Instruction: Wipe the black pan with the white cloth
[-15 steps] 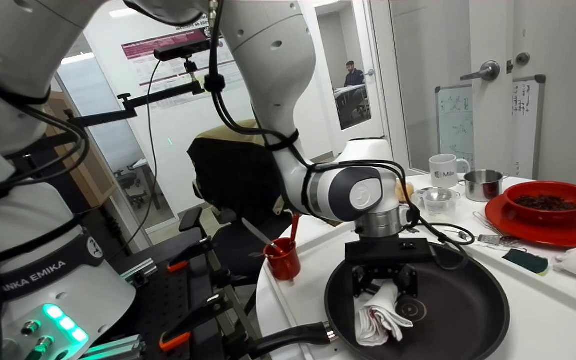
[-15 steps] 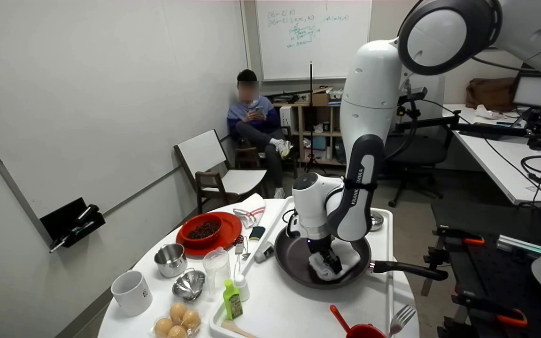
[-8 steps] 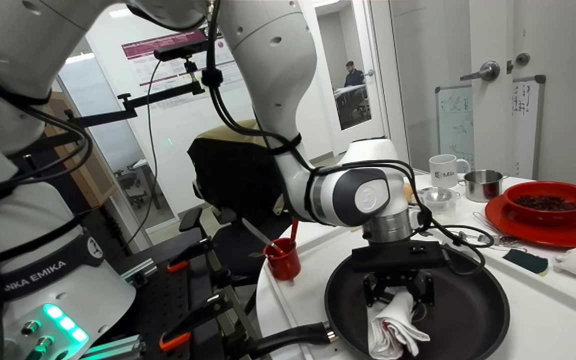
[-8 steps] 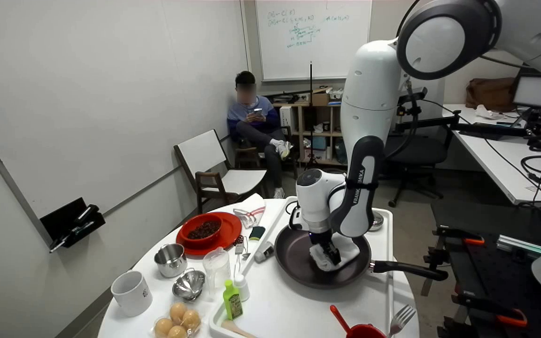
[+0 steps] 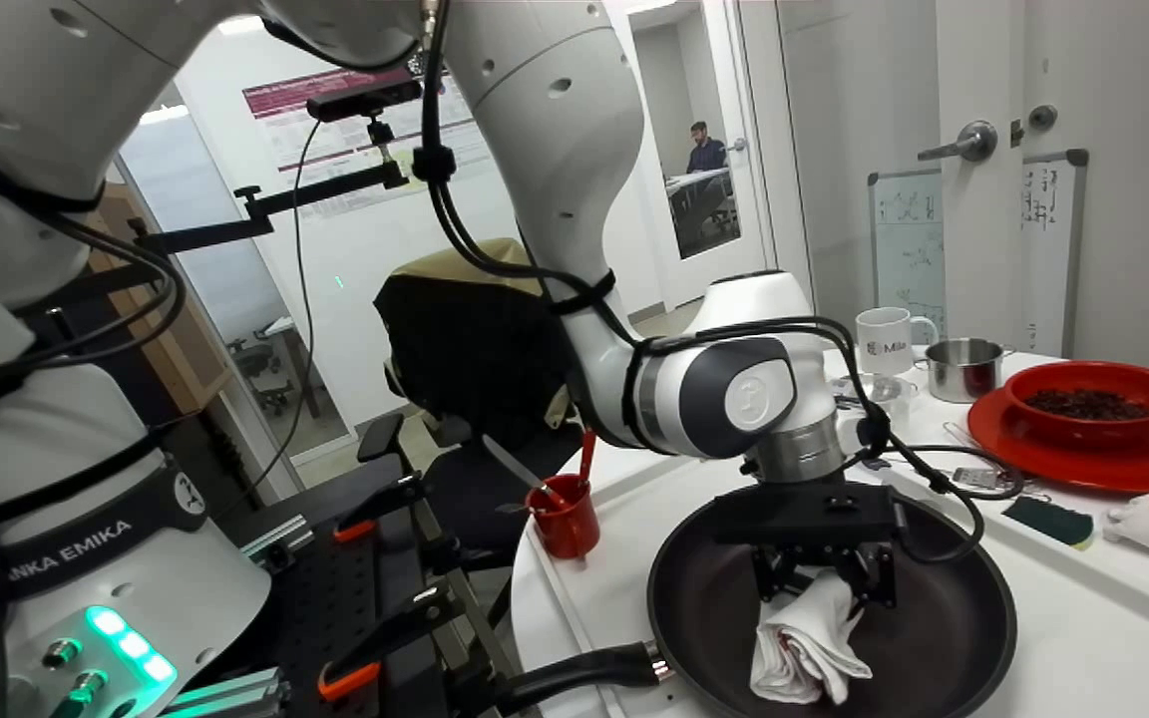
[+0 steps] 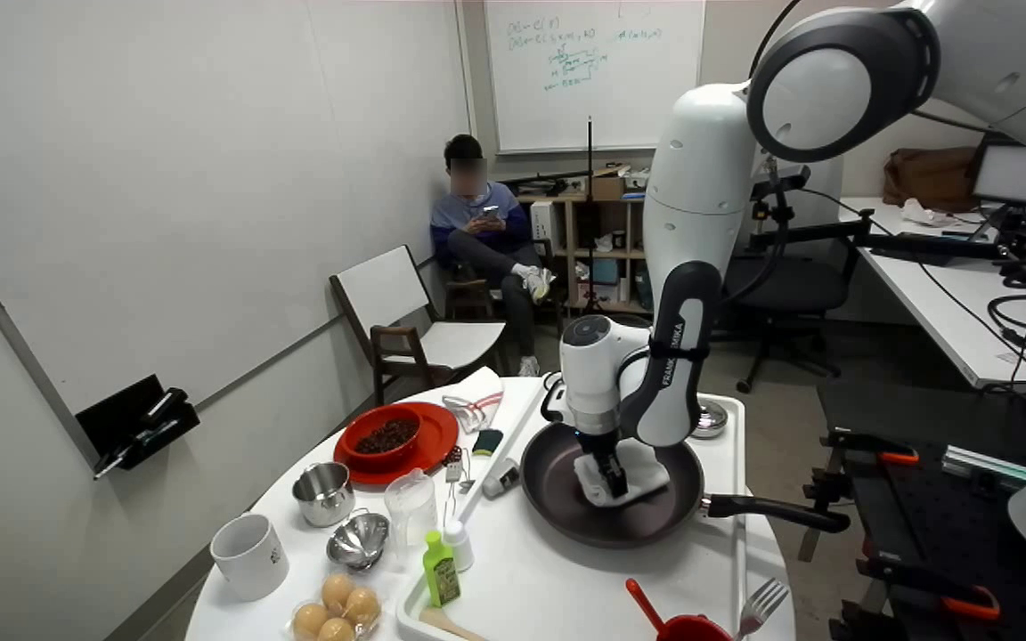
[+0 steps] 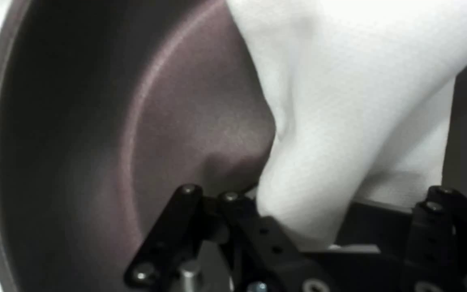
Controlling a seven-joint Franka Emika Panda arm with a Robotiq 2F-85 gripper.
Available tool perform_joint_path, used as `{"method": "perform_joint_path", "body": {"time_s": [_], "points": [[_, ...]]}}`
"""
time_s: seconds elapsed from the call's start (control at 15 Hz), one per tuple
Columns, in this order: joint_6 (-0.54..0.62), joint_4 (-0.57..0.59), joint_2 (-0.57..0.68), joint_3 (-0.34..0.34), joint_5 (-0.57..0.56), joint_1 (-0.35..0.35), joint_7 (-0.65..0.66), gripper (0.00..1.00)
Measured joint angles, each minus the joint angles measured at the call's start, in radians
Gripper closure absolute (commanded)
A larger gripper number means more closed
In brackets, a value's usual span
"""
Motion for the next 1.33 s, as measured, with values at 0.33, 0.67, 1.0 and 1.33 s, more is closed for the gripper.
{"method": "perform_joint_path", "body": {"time_s": [0.33,0.67,1.0,1.33], "points": [[-0.024,0.004,-0.018,0.130,0.097,-0.036,0.037,0.95],[0.007,-0.028,-0.082,0.207,0.124,-0.055,0.038,0.95],[0.054,-0.088,-0.155,0.260,0.124,-0.083,0.036,0.95],[0.077,-0.153,-0.200,0.362,0.124,-0.106,0.028,0.95]]}}
